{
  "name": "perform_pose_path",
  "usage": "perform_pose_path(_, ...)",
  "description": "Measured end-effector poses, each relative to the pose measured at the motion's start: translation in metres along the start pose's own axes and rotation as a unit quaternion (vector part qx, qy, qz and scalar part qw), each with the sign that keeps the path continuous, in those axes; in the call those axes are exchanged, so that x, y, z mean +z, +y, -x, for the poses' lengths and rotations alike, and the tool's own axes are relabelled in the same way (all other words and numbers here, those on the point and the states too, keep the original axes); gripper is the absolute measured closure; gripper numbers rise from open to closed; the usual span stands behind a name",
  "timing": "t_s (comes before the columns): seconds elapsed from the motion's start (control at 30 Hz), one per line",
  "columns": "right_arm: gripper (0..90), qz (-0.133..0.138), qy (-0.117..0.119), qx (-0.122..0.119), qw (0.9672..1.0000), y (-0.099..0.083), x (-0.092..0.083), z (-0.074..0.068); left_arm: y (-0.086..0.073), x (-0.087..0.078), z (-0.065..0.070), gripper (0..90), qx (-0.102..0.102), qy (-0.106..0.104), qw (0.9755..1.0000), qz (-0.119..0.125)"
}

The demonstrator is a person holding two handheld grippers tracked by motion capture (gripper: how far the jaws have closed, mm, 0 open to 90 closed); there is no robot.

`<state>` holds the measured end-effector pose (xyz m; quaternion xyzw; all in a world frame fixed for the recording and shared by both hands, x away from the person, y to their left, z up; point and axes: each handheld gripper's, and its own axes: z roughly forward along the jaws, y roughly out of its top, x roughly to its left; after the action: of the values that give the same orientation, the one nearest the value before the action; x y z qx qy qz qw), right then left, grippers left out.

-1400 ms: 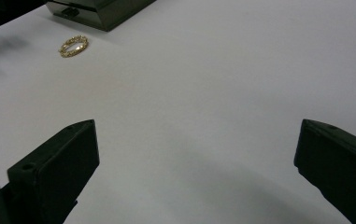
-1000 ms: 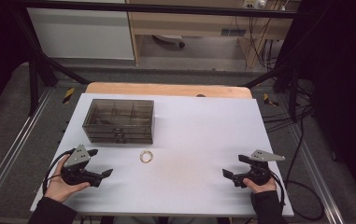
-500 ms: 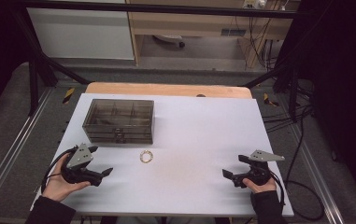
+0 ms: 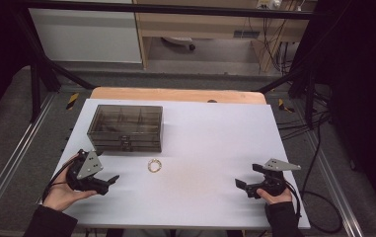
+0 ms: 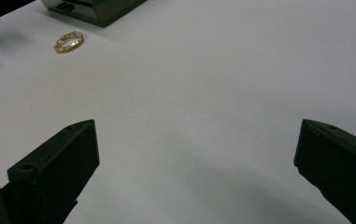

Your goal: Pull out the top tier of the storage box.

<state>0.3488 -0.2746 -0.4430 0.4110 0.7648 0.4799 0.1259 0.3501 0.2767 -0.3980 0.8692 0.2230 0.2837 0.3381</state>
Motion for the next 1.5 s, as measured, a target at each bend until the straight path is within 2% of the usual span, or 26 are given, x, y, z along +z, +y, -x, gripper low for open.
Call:
perform_pose_path(0.23,0.7,0.0,-0.001,-0.001,1.0,0.0,0.0,0.0,0.005,0.0,0.0,5.2,0.03,0.014,0.9995,-0.003)
perform_pose_path(0.43,0.7,0.0,-0.002,-0.001,1.0,0.0,0.0,0.0,0.008,0.003,0.002,4.6,0.063,0.03,0.9975,-0.012)
perform_pose_path(0.6,0.7,0.0,-0.002,0.0,1.0,0.0,0.0,0.0,0.01,0.007,0.004,4.6,0.097,0.05,0.9937,-0.023)
perform_pose_path(0.9,0.7,-0.001,-0.002,0.0,1.0,0.0,0.0,0.0,0.013,0.015,0.006,6.1,0.15,0.079,0.9852,-0.029)
perform_pose_path(1.0,0.7,-0.001,-0.002,-0.001,1.0,0.0,0.0,0.0,0.014,0.017,0.006,9.0,0.168,0.092,0.981,-0.03)
perform_pose_path(1.17,0.7,0.0,-0.003,-0.001,1.0,0.0,0.0,0.0,0.015,0.02,0.007,13.8,0.203,0.123,0.9709,-0.031)
perform_pose_path(1.23,0.7,-0.001,-0.003,-0.002,1.0,0.0,0.0,0.0,0.015,0.021,0.008,15.2,0.21,0.129,0.9687,-0.028)
perform_pose_path(1.27,0.7,-0.001,-0.003,-0.002,1.0,0.0,0.0,0.0,0.016,0.021,0.008,15.7,0.219,0.134,0.966,-0.025)
perform_pose_path(1.33,0.7,-0.001,-0.003,-0.001,1.0,0.0,0.0,0.0,0.016,0.023,0.009,16.8,0.226,0.14,0.9635,-0.026)
perform_pose_path(1.5,0.7,0.0,-0.003,-0.001,1.0,0.0,0.0,0.0,0.019,0.028,0.01,20.9,0.251,0.159,0.9546,-0.022)
